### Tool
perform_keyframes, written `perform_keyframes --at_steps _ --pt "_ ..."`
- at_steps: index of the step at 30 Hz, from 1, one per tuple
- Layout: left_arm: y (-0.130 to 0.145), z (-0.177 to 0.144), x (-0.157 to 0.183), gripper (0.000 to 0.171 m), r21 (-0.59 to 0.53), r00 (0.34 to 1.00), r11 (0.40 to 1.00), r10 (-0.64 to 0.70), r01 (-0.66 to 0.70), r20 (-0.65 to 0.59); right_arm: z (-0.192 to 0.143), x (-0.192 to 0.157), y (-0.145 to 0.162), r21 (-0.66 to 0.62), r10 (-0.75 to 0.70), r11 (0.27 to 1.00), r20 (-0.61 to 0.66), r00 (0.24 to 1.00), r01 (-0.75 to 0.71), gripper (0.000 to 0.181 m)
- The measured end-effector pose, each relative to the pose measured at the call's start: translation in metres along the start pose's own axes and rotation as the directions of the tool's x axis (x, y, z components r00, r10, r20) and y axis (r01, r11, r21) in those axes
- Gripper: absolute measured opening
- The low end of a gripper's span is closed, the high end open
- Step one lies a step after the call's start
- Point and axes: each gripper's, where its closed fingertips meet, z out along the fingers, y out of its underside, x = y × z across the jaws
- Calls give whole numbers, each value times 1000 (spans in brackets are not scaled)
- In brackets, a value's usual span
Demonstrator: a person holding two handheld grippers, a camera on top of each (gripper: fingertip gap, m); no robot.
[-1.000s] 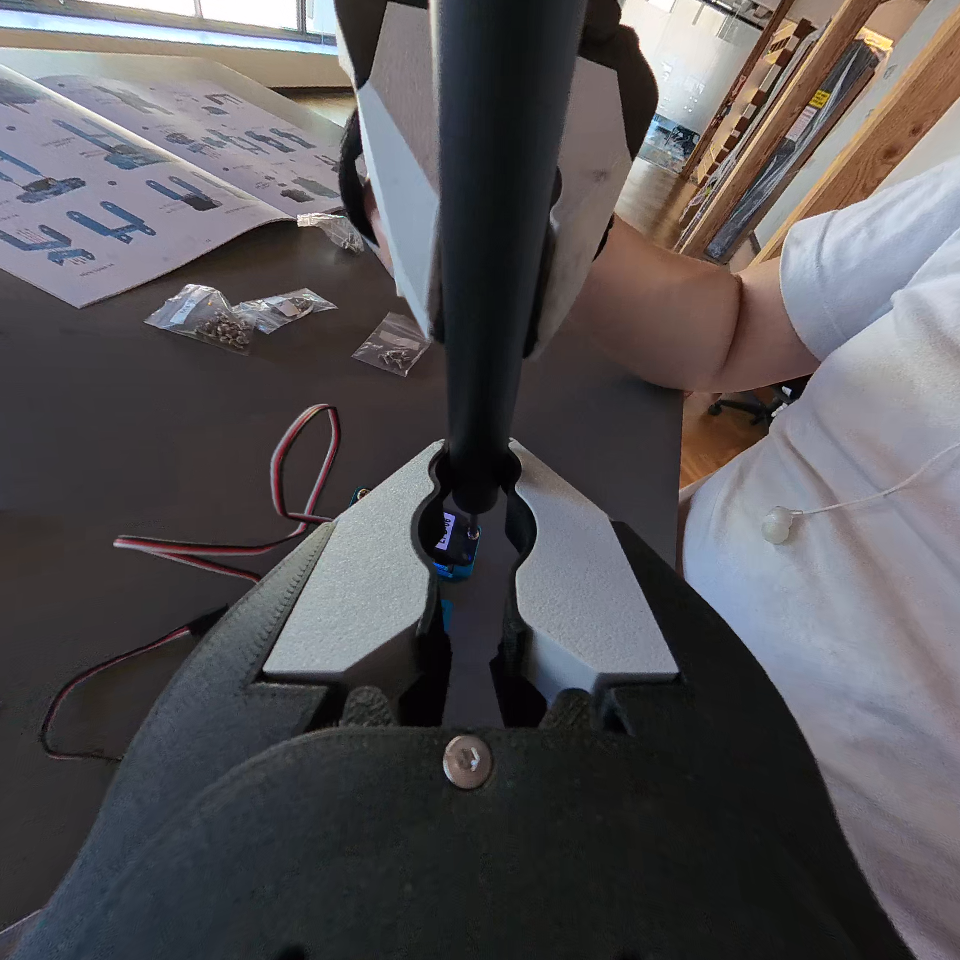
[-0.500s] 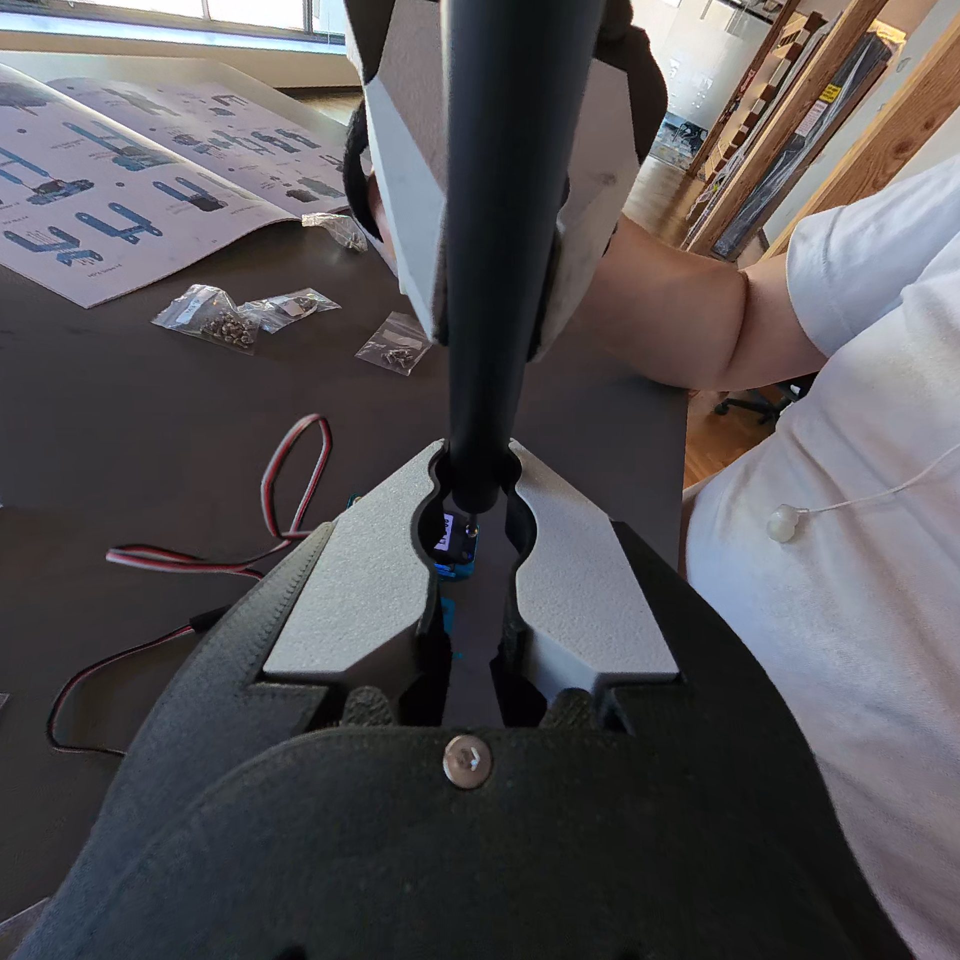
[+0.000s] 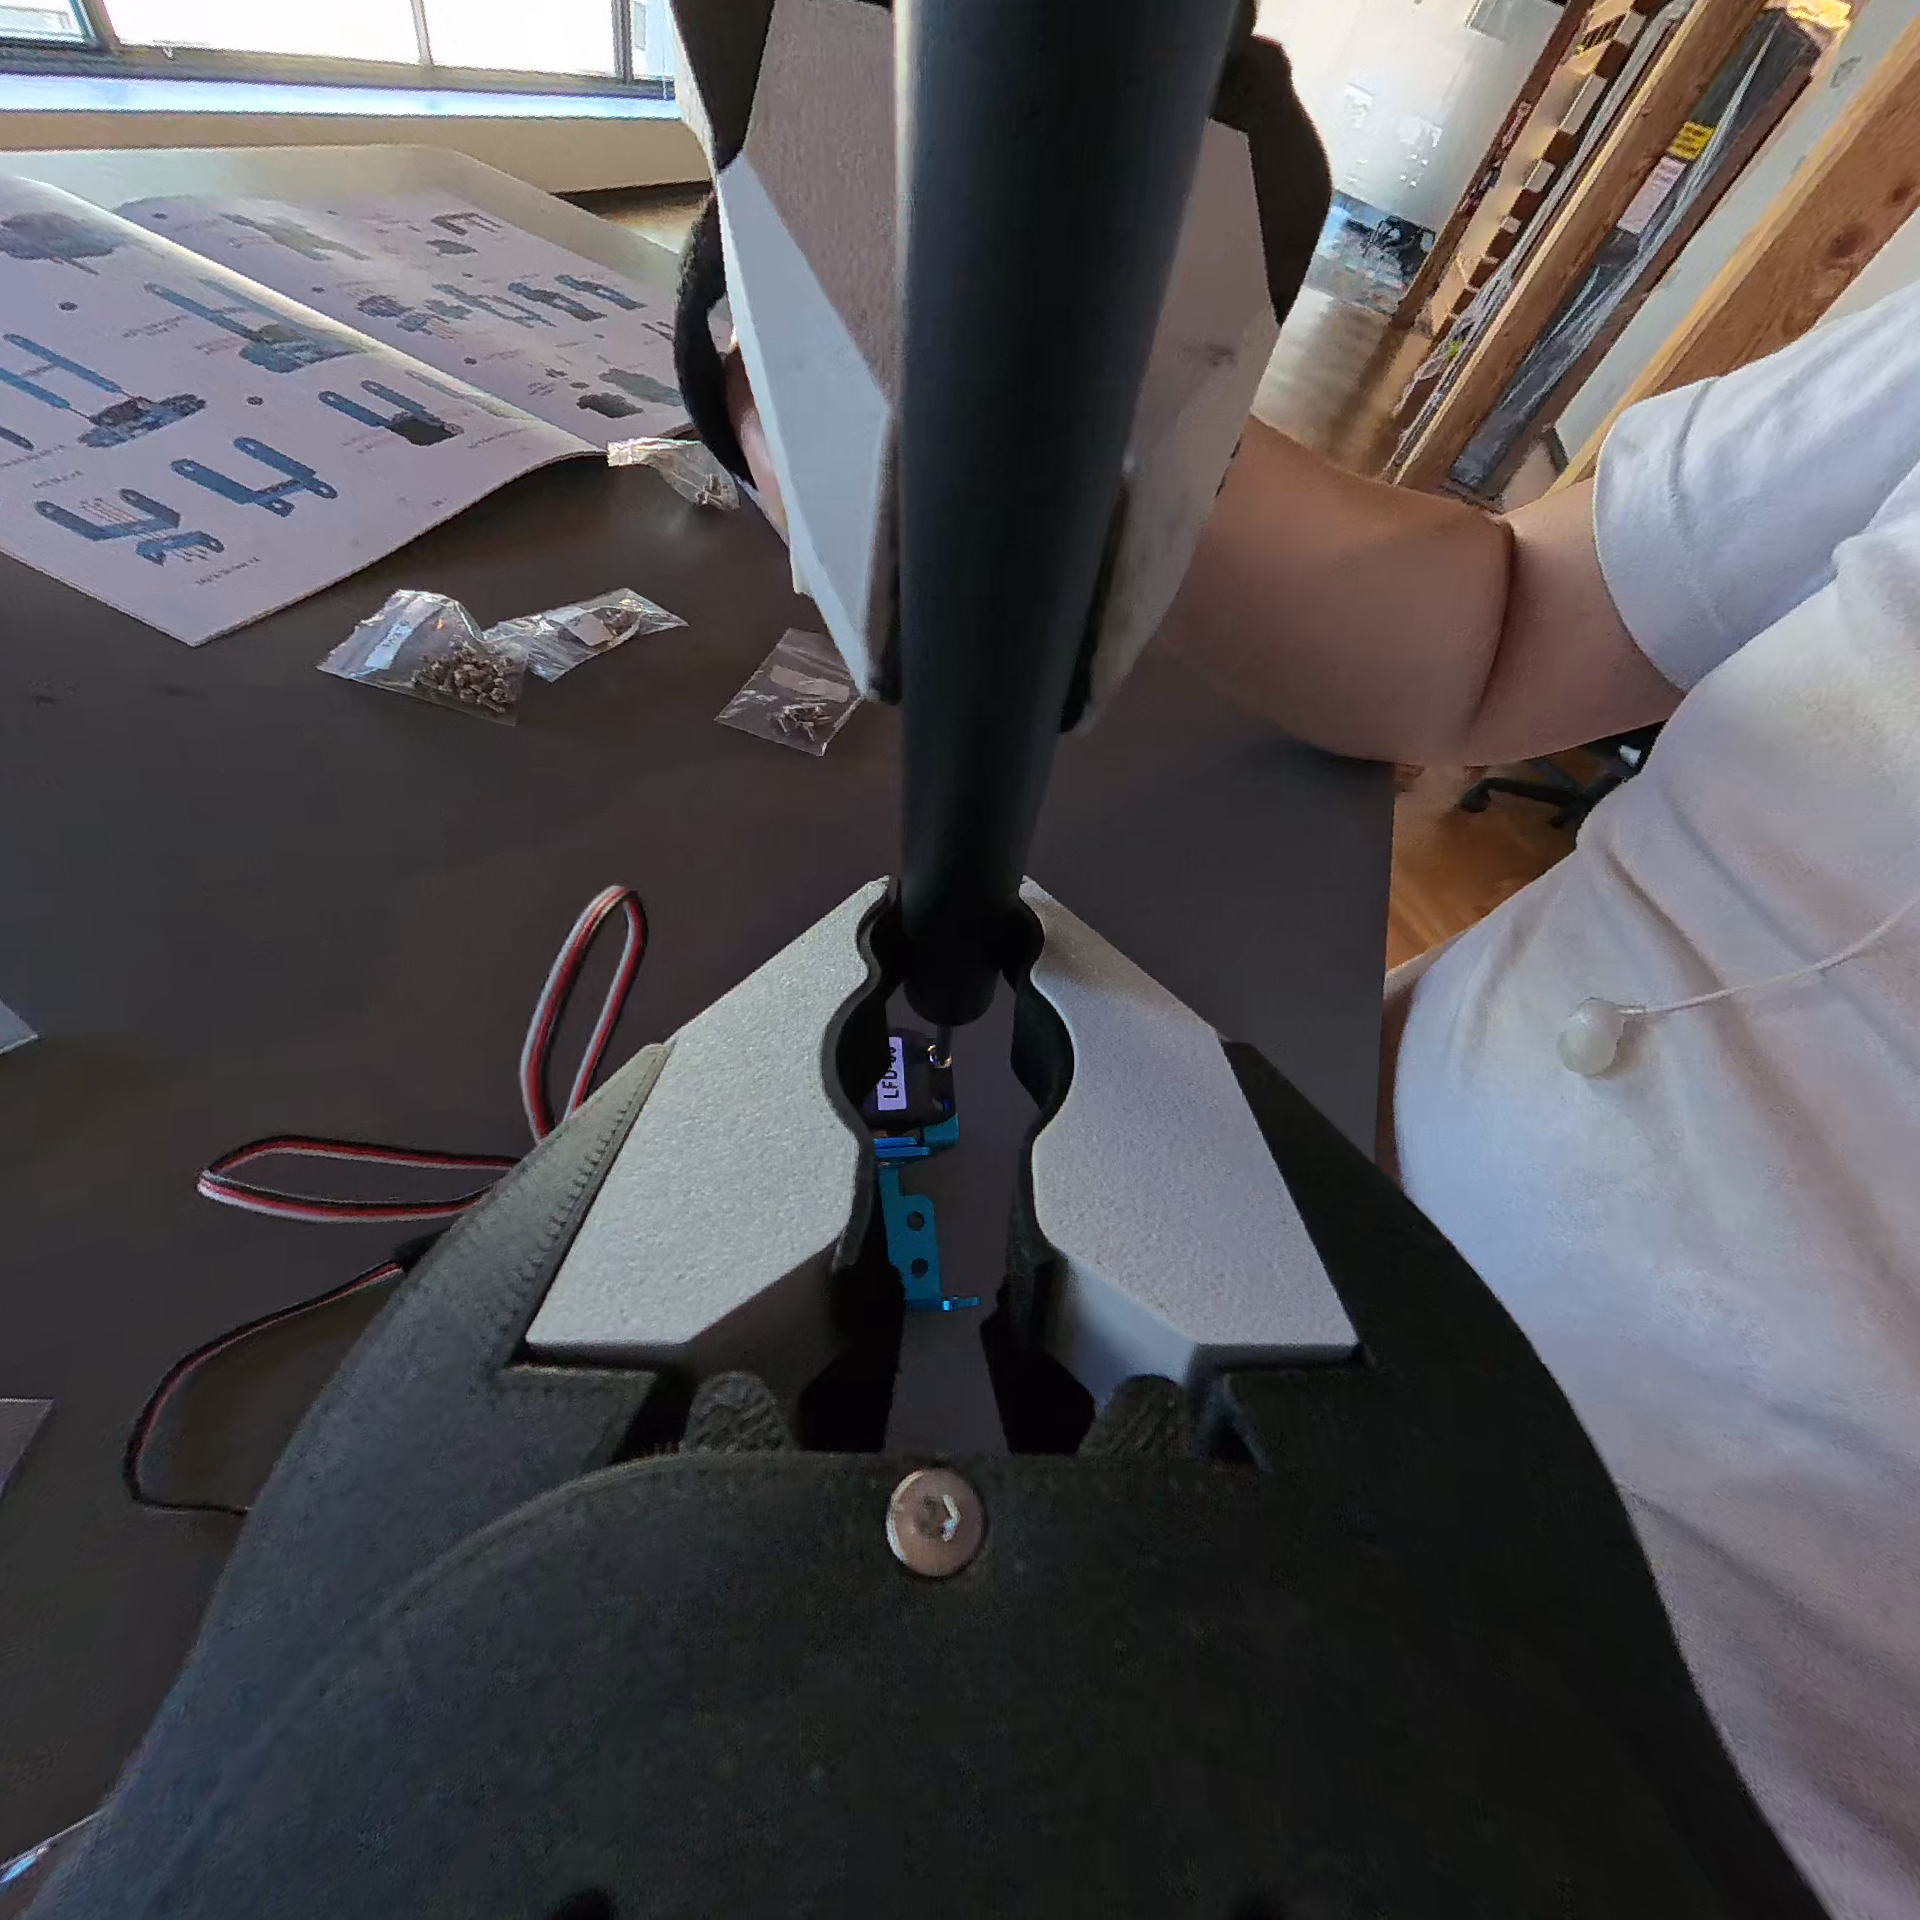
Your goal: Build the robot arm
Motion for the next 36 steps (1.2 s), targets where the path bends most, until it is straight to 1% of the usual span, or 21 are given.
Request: perform_keyframes --at_steps 3,8,14,27,36 --pt "0 1 2 18 -16 997 998 68 -67 27 -1 -7 -1 3 -56 998 19 998 56 16" --pt "1 3 5 18 -51 989 990 137 -134 50 -3 -16 -1 26 -142 990 31 989 142 16" --pt "2 5 7 18 -93 975 974 212 -205 63 -7 -23 0 33 -182 983 43 982 180 16" --pt "3 3 2 18 -149 970 964 232 -219 77 -6 -18 -2 41 -152 988 54 987 150 15" --pt "3 4 2 18 -163 962 955 261 -246 79 -7 -20 -1 61 -189 981 54 980 186 15"
